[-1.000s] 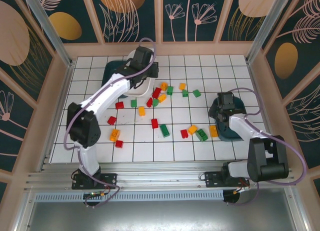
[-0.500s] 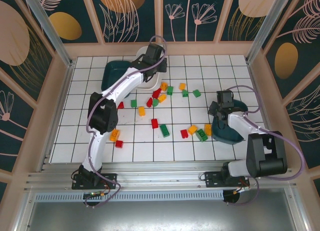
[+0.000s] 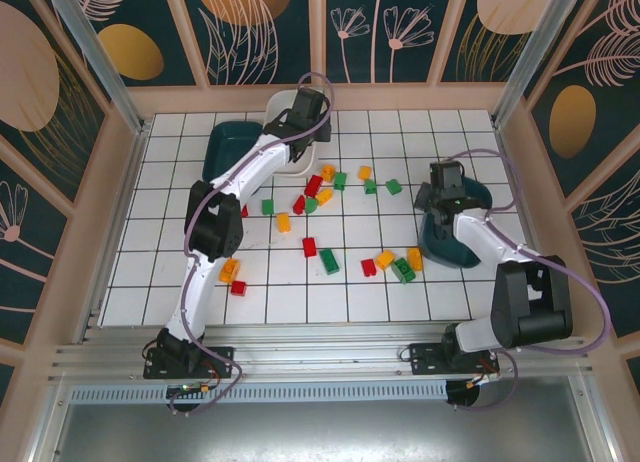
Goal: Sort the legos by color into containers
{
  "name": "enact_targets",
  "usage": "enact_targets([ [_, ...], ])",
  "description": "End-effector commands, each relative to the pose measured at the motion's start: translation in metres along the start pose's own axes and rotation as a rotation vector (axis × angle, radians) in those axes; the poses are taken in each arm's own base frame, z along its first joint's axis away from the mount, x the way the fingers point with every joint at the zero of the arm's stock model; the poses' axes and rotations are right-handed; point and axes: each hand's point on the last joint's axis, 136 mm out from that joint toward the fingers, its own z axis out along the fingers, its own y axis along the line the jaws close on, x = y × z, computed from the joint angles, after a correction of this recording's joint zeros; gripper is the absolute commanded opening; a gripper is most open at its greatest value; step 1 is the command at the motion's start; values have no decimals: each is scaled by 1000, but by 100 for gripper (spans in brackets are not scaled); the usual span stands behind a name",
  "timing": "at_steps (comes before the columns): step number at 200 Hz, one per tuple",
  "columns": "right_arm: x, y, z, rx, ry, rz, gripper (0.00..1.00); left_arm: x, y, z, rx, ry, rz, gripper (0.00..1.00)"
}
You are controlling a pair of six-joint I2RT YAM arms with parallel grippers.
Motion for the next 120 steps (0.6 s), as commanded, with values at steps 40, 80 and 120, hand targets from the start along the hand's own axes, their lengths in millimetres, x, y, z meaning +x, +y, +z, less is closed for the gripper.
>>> enact_targets([
  [40,-111,101,3,-218,-276,-60,0,3,26,21,-36,-9,-55,0],
  [80,-141,164,40,-294,-362,-107,0,15,37,29,-51,17,-63,0],
  [120,-162,214,77,-322,-406,-146,0,21,45,32,-64,32,-72,0],
])
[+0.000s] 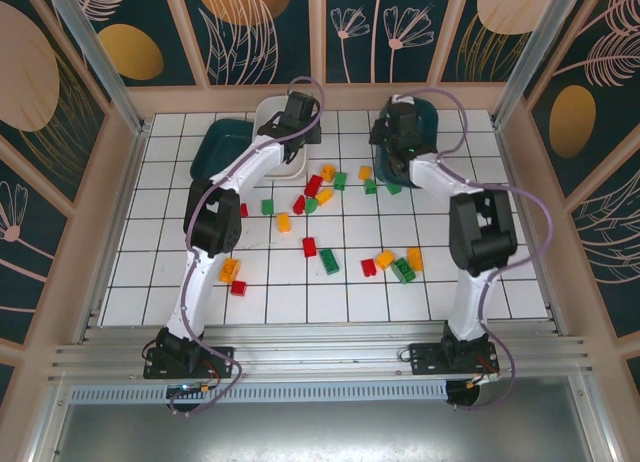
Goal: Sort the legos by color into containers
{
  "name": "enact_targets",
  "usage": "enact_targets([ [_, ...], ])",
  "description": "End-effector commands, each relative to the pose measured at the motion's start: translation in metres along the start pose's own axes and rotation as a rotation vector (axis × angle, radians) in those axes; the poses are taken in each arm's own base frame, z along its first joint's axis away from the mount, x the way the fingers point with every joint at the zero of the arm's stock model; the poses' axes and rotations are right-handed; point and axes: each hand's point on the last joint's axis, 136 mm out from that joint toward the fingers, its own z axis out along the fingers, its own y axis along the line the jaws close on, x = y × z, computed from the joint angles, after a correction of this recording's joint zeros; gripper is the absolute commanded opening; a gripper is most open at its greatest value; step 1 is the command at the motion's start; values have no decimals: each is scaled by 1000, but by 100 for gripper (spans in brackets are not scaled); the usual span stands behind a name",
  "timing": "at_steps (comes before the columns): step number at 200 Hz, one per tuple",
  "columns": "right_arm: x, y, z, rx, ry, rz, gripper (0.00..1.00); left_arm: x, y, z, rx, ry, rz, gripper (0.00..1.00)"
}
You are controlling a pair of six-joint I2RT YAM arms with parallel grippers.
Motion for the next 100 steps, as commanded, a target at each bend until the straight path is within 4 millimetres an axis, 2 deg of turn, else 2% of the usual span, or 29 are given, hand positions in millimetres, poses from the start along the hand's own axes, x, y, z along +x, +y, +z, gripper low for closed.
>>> enact_targets([
  [1,-37,29,20,-38,-119,-37,0,4,10,8,-13,-1,-24,0],
  [25,-28,42,48,-24,-88,-60,0,11,11,13,-11,15,-25,0],
  [40,-17,49,62,-27,-59,-64,0,22,11,19,-7,39,-25,0],
  [60,-6,57,76,-30,-45,-80,0,33,17,26,-21,58,-22,0],
  [100,2,62,97,-32,-25,-75,0,47,27,40,-24,82,-45,0],
])
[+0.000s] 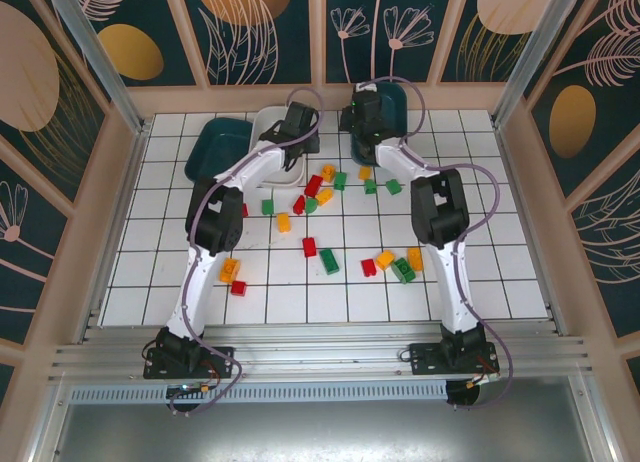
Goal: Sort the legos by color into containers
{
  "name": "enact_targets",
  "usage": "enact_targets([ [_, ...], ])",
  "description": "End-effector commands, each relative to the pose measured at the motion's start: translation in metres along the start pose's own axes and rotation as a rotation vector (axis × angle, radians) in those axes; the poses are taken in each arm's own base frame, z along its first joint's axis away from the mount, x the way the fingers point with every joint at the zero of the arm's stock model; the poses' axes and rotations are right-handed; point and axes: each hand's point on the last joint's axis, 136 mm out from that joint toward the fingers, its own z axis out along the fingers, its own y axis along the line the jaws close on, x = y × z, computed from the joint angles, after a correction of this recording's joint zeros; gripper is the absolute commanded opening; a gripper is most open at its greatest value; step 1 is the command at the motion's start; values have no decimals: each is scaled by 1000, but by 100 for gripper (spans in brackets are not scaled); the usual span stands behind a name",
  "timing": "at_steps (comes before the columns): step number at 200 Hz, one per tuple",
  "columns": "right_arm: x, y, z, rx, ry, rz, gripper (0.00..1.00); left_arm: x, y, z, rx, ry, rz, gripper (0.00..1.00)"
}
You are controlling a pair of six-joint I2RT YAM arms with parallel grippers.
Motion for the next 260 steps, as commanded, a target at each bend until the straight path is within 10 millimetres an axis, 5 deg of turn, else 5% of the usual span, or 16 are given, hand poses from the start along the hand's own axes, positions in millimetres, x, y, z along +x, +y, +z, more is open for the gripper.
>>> enact_targets([
  [1,-8,2,10,14,-16,-4,0,9,11,17,1,13,-39,0],
  [16,-5,4,18,13,7,8,0,14,12,21,17,27,-57,0],
  [78,14,3,26,-5,135,89,9,5,2,7,82,72,-81,36],
  [107,10,-2,20,-28,168,128,28,-28,-16,-29,167,35,-92,46],
  [137,-21,-4,0,-64,146,139,39,-67,-24,-83,214,-33,-48,55],
  [154,-40,-10,-16,-65,117,122,44,-78,-7,-106,188,-61,-41,57],
  [178,-48,-32,-35,-44,104,48,56,-67,45,-117,106,-39,-55,64],
  [212,-16,-80,-35,-34,219,-80,71,-32,109,-118,-15,39,-52,74],
  [260,22,-124,-20,21,331,-154,75,0,134,-106,-39,141,-21,81],
])
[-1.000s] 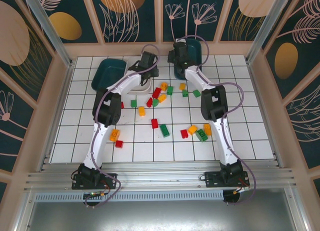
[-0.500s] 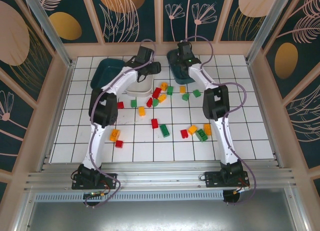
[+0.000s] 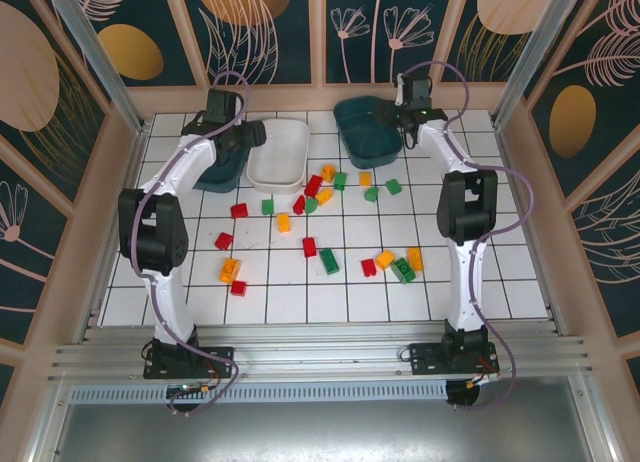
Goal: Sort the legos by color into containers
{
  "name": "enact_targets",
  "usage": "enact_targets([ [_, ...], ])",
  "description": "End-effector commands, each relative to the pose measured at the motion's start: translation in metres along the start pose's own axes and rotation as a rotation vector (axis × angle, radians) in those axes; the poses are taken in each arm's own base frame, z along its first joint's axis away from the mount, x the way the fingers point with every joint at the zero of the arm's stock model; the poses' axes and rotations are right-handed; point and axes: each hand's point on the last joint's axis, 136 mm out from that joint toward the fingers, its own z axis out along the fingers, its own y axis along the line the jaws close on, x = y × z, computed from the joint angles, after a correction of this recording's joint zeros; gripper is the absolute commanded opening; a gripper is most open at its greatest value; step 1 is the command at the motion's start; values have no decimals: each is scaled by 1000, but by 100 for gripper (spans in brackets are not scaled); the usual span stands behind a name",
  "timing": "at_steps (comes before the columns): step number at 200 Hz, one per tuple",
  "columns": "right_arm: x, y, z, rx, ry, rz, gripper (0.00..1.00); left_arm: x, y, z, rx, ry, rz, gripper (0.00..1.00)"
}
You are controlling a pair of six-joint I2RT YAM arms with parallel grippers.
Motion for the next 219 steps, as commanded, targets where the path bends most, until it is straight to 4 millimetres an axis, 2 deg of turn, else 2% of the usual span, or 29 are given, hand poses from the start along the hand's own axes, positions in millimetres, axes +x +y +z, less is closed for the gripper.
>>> enact_targets([
  [1,33,-8,17,2,97,-84,75,20,0,10,5,65,59,81],
  [31,52,-25,29,-15,142,-52,73,30,6,22,8,97,61,81],
  [65,70,-20,33,-57,172,-47,67,53,14,43,-9,159,70,76],
  [89,80,-18,37,-71,191,-42,59,62,17,48,-18,168,64,73],
  [125,82,-9,33,-91,185,-13,40,62,17,47,-7,146,47,67],
  [141,89,-8,30,-70,188,-10,28,64,16,47,-3,150,48,64],
  [157,94,-8,24,-37,171,-2,20,64,13,47,13,152,46,60],
  [189,92,-4,12,-20,131,63,9,63,5,47,61,154,37,49],
  [219,91,13,13,-31,122,130,4,57,0,45,84,149,31,48],
])
